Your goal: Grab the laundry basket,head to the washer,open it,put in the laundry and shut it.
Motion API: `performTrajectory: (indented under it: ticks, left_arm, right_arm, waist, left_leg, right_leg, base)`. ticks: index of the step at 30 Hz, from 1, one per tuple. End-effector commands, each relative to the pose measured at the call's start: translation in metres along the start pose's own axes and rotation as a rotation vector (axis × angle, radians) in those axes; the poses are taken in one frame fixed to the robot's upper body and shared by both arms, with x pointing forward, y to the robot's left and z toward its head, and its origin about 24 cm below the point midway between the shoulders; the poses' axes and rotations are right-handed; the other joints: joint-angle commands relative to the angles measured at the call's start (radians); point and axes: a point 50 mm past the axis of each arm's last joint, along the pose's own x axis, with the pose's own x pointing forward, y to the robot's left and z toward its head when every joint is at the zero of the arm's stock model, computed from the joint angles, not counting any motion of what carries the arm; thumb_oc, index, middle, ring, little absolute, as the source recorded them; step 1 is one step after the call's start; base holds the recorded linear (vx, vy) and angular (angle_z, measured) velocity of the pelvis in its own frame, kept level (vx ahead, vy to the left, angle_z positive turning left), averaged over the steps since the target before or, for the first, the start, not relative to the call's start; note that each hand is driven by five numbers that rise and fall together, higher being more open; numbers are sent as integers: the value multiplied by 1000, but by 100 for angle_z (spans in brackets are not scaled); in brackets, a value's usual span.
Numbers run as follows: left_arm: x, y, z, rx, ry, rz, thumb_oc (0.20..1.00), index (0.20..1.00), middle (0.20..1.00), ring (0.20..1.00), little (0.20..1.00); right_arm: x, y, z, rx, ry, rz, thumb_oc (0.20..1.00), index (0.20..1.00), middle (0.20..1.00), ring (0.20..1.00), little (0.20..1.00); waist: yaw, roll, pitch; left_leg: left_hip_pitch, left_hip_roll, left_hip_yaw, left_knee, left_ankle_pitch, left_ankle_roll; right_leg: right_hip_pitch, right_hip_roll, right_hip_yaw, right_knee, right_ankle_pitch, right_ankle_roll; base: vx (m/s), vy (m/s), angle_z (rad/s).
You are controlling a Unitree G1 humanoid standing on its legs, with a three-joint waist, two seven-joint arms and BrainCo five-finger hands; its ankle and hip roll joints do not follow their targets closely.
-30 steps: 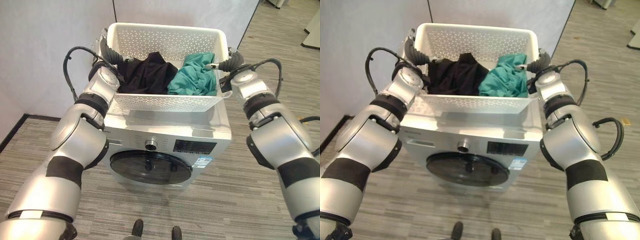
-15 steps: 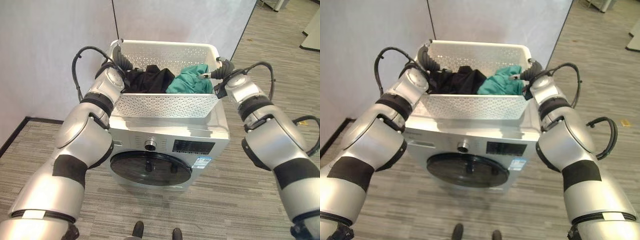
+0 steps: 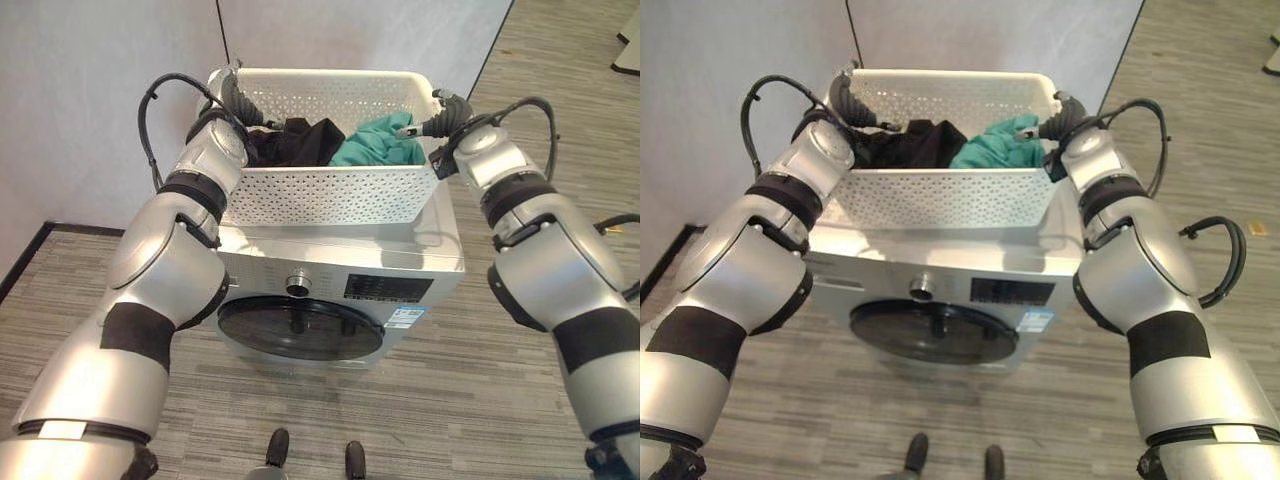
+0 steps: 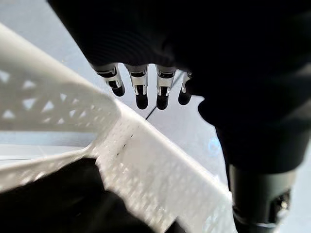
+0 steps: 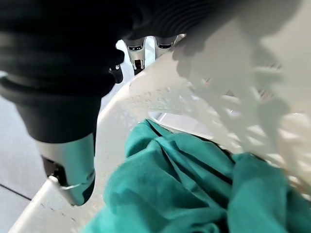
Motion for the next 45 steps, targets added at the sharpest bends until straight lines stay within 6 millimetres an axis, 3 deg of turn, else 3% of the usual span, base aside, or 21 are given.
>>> performTrajectory:
  ticks: [1,5,9,15,19,20,22,23,25,26,27,30,31,32,34,35,37,38,39,41,45]
  left_arm:
    - [6,46,23,-85,-84,174,1000,1000,1000,1000,1000]
    - [6,59,24,-192,-142,204,1000,1000,1000,1000,1000]
    - [7,66,19,-248,-128,218,1000,1000,1000,1000,1000]
    - [7,98,0,-234,-122,298,1000,1000,1000,1000,1000]
    - [4,125,-27,-185,-98,347,1000,1000,1000,1000,1000]
    - [-5,140,-52,-158,-114,373,1000,1000,1000,1000,1000]
    - [-26,139,-85,-171,-167,360,1000,1000,1000,1000,1000]
    - [-27,137,-88,-170,-162,357,1000,1000,1000,1000,1000]
    - [-66,129,-133,-160,-163,336,1000,1000,1000,1000,1000]
    - [-111,111,-189,-173,-57,305,1000,1000,1000,1000,1000]
    - [-113,110,-190,-170,-54,300,1000,1000,1000,1000,1000]
    - [-170,85,-245,-206,120,271,1000,1000,1000,1000,1000]
    - [-203,74,-271,-180,240,253,1000,1000,1000,1000,1000]
    - [-204,73,-271,-178,241,250,1000,1000,1000,1000,1000]
    - [-234,60,-292,-199,350,228,1000,1000,1000,1000,1000]
    - [-234,60,-292,-199,350,227,1000,1000,1000,1000,1000]
    - [-290,13,-330,-317,609,123,1000,1000,1000,1000,1000]
    - [-290,13,-330,-317,609,123,1000,1000,1000,1000,1000]
    - [-316,-15,-345,-375,750,63,1000,1000,1000,1000,1000]
    - [-339,-46,-356,-446,885,11,1000,1000,1000,1000,1000]
    - [-370,-89,-361,-509,1067,-80,1000,1000,1000,1000,1000]
  right_arm:
    - [-5,-40,40,130,-137,-144,1000,1000,1000,1000,1000]
    - [-8,-69,34,269,-184,-222,1000,1000,1000,1000,1000]
    - [-9,-79,28,351,-186,-246,1000,1000,1000,1000,1000]
    - [-13,-104,22,381,-232,-311,1000,1000,1000,1000,1000]
    - [-18,-126,1,271,-204,-355,1000,1000,1000,1000,1000]
    - [-23,-137,-22,141,-178,-362,1000,1000,1000,1000,1000]
    - [-36,-141,-53,28,-192,-349,1000,1000,1000,1000,1000]
    - [-36,-140,-55,25,-188,-346,1000,1000,1000,1000,1000]
    - [-63,-143,-99,-51,-191,-339,1000,1000,1000,1000,1000]
    - [-98,-137,-147,-79,-158,-313,1000,1000,1000,1000,1000]
    - [-100,-136,-149,-80,-152,-310,1000,1000,1000,1000,1000]
    - [-142,-138,-197,-123,-63,-326,1000,1000,1000,1000,1000]
    - [-163,-135,-225,-109,21,-341,1000,1000,1000,1000,1000]
    - [-164,-134,-226,-110,24,-339,1000,1000,1000,1000,1000]
    - [-184,-120,-254,-122,118,-304,1000,1000,1000,1000,1000]
    - [-185,-120,-254,-122,119,-304,1000,1000,1000,1000,1000]
    - [-214,-86,-301,-22,289,-230,1000,1000,1000,1000,1000]
    - [-214,-86,-302,-22,289,-229,1000,1000,1000,1000,1000]
    - [-225,-60,-325,50,383,-184,1000,1000,1000,1000,1000]
    - [-234,-32,-343,111,465,-128,1000,1000,1000,1000,1000]
    - [-240,13,-362,126,568,4,1000,1000,1000,1000,1000]
  waist:
    - [45,7,36]
    - [47,11,11]
    - [51,14,-3]
    - [59,19,-21]
    - [62,19,-25]
    - [63,17,-22]
    - [59,15,-19]
    - [59,17,-24]
    - [55,15,-25]
    - [49,14,-26]
    - [50,14,-30]
    - [48,13,-28]
    - [47,10,-19]
    - [48,10,-22]
    - [47,10,-16]
    - [48,10,-17]
    - [40,10,-8]
    - [40,10,-9]
    - [35,11,-4]
    - [29,10,3]
    - [22,8,10]
  left_leg:
    - [102,41,-2,-11,-84,6]
    - [139,43,-2,-11,-103,5]
    - [155,45,-6,-11,-110,3]
    - [172,48,-5,-11,-119,1]
    - [170,46,-6,-11,-108,3]
    - [170,47,-6,-11,-107,6]
    - [168,48,-3,-11,-108,10]
    - [171,49,-3,-11,-112,10]
    - [175,54,0,-11,-121,14]
    - [176,54,2,-11,-124,20]
    - [182,57,3,-11,-133,19]
    - [191,57,2,-11,-144,25]
    - [191,56,1,-11,-141,27]
    - [194,57,1,-11,-146,27]
    - [196,57,2,-10,-149,30]
    - [196,57,3,-10,-149,30]
    - [192,57,9,-10,-147,33]
    - [192,57,9,-11,-147,33]
    - [193,58,11,-11,-153,34]
    - [189,56,14,-11,-147,34]
    - [184,55,15,-11,-139,33]
  right_leg:
    - [75,-66,-8,4,-50,85]
    - [106,-69,-13,7,-66,86]
    - [124,-72,-20,6,-72,87]
    - [141,-74,-26,4,-79,89]
    - [140,-78,-30,8,-73,88]
    - [139,-80,-31,11,-73,87]
    - [136,-83,-29,12,-72,86]
    - [140,-82,-29,11,-74,86]
    - [140,-84,-27,12,-78,83]
    - [138,-89,-22,14,-77,79]
    - [145,-87,-22,11,-81,78]
    - [152,-91,-17,7,-83,77]
    - [149,-93,-11,7,-79,76]
    - [153,-92,-12,6,-82,75]
    - [151,-91,-6,5,-83,74]
    - [151,-91,-6,5,-83,74]
    - [143,-94,0,3,-81,73]
    - [143,-94,0,3,-81,73]
    - [144,-92,2,2,-87,72]
    - [139,-90,6,3,-85,72]
    - [135,-91,11,6,-82,71]
  base:
    - [67,18,-4]
    - [78,15,1]
    - [56,7,2]
    - [0,0,0]
    - [0,0,0]
    - [0,0,0]
    - [0,0,0]
    - [20,16,5]
    - [34,11,8]
    - [50,3,-8]
    - [20,7,-13]
    - [29,-8,-8]
    - [3,-17,-3]
    - [-2,-14,-9]
    - [-1,-7,-13]
    - [-32,-11,-10]
    - [-50,-21,-5]
    - [-34,-21,-6]
    - [-32,-10,-5]
    - [-70,-12,-2]
    - [-56,-9,0]
